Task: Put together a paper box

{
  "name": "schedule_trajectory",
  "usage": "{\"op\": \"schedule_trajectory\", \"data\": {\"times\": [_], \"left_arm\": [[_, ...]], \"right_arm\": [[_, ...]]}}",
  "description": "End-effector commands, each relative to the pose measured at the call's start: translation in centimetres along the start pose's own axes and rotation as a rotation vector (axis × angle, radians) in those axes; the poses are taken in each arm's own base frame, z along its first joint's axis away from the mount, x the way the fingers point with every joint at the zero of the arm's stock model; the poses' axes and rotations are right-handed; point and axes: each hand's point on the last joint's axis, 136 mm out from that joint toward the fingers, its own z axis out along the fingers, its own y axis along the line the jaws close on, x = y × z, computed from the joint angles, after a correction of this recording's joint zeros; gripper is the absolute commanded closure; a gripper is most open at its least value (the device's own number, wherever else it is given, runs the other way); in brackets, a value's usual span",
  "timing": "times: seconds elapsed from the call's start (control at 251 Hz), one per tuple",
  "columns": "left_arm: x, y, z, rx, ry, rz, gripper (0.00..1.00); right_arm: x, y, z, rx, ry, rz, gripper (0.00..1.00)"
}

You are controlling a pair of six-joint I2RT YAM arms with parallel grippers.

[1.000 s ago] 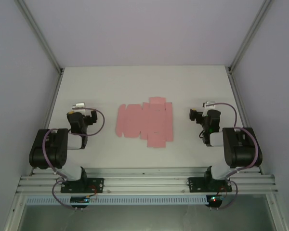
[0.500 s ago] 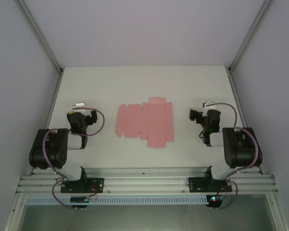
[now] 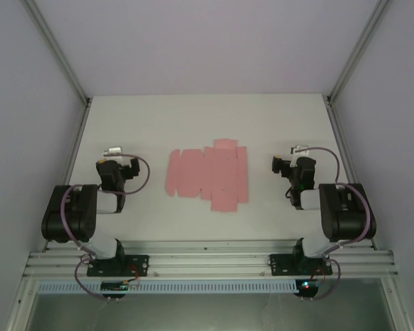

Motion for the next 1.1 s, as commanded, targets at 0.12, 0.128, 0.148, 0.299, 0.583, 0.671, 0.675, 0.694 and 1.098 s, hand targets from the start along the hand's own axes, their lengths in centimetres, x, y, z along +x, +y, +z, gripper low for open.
{"op": "schedule_trajectory", "data": {"times": [0.12,0.128,0.148,0.299,0.583,0.671,0.675,0.694,1.098], "left_arm": [[-5.1,-0.4,-1.7,0.014,0.023,-0.07,0.0],[-5.2,-0.5,-1.8,0.019,0.027,-0.077,0.0],[-5.5,-0.9,-2.1,0.042,0.034,-0.097,0.01],[-6.2,-5.4,-3.7,0.214,0.161,-0.241,0.0],[-2.6,-13.5,-4.1,0.473,0.517,-0.34,0.0],[-0.9,-15.9,-4.2,0.567,0.633,-0.356,0.0],[-0.9,-16.0,-4.2,0.573,0.636,-0.356,0.0],[-0.5,-16.4,-4.2,0.592,0.659,-0.361,0.0],[2.9,-20.2,-4.8,0.749,0.852,-0.363,0.0]], "right_arm": [[-5.4,0.9,-1.4,0.073,0.077,-0.034,0.0],[-5.5,1.0,-1.4,0.07,0.087,-0.032,0.0],[-5.7,1.4,-1.6,0.063,0.111,-0.015,0.0],[-6.5,6.1,-3.1,-0.007,0.295,0.016,0.05],[-2.5,20.3,-7.4,-0.479,0.709,0.11,0.37],[-0.9,22.5,-7.9,-0.556,0.793,0.147,0.44],[-0.7,22.5,-7.9,-0.558,0.798,0.148,0.44],[-0.3,22.8,-7.8,-0.564,0.811,0.157,0.45],[8.6,19.2,-4.2,-0.394,1.036,0.235,0.56]]}}
